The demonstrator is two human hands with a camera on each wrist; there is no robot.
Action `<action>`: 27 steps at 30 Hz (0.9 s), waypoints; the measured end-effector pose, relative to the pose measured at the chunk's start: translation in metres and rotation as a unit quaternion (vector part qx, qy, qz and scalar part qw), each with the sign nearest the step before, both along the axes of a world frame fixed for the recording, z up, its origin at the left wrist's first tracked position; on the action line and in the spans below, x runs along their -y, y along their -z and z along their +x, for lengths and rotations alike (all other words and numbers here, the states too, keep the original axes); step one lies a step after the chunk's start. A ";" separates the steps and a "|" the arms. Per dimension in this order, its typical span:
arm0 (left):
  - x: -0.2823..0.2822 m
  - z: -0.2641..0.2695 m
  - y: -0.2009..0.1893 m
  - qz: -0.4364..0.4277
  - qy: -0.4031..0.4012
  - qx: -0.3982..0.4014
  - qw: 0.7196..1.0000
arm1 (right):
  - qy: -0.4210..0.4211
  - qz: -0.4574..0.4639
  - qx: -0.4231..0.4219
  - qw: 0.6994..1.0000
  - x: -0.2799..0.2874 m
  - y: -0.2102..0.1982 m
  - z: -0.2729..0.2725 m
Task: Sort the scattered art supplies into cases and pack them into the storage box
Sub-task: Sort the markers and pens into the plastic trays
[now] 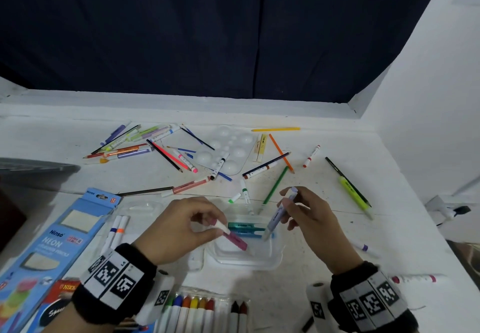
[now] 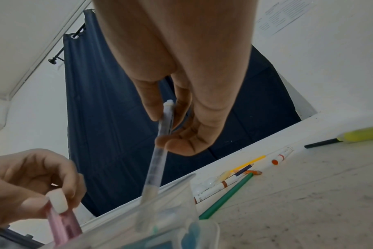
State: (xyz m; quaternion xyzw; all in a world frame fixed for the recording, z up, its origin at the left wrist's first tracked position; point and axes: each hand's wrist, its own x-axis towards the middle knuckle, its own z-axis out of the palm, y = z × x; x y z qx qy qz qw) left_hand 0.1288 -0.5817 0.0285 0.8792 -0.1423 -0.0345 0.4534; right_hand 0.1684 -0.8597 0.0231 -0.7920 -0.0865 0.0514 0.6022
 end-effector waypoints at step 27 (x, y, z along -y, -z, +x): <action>0.067 0.015 -0.004 0.027 0.107 -0.023 0.994 | 0.006 -0.240 0.190 0.952 0.008 0.010 -0.008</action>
